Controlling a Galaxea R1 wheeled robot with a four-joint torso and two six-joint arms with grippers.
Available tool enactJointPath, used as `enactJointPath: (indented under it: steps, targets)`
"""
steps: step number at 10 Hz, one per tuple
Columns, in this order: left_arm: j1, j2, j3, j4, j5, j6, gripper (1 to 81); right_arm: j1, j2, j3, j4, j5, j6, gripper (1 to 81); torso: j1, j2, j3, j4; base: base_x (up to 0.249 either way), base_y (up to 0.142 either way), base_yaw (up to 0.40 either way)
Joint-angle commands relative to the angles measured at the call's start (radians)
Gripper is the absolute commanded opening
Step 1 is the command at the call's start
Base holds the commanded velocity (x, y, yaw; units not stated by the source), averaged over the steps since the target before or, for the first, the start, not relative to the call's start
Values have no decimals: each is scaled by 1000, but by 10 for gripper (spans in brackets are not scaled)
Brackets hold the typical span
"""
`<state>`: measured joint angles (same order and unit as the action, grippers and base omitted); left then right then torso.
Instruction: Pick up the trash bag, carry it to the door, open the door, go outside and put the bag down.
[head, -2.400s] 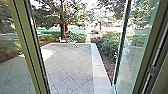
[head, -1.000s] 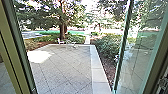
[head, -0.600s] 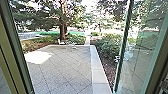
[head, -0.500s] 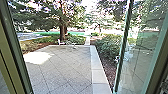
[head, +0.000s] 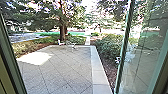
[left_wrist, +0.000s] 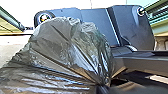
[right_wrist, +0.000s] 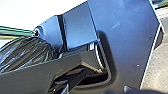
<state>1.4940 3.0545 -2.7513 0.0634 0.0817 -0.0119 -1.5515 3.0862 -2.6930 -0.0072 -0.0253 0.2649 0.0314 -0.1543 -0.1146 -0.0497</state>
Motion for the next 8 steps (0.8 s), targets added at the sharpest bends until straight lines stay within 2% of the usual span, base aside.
enactJointPath:
  steps: [1,8]
  targets:
    - [-64,9,4,6,50,1,10,53,15,15,-10,-54,-7,811,0,0,0,0,93,0,0]
    - [-65,9,4,6,50,1,10,49,15,12,-8,-53,-7,811,0,0,0,0,104,0,0]
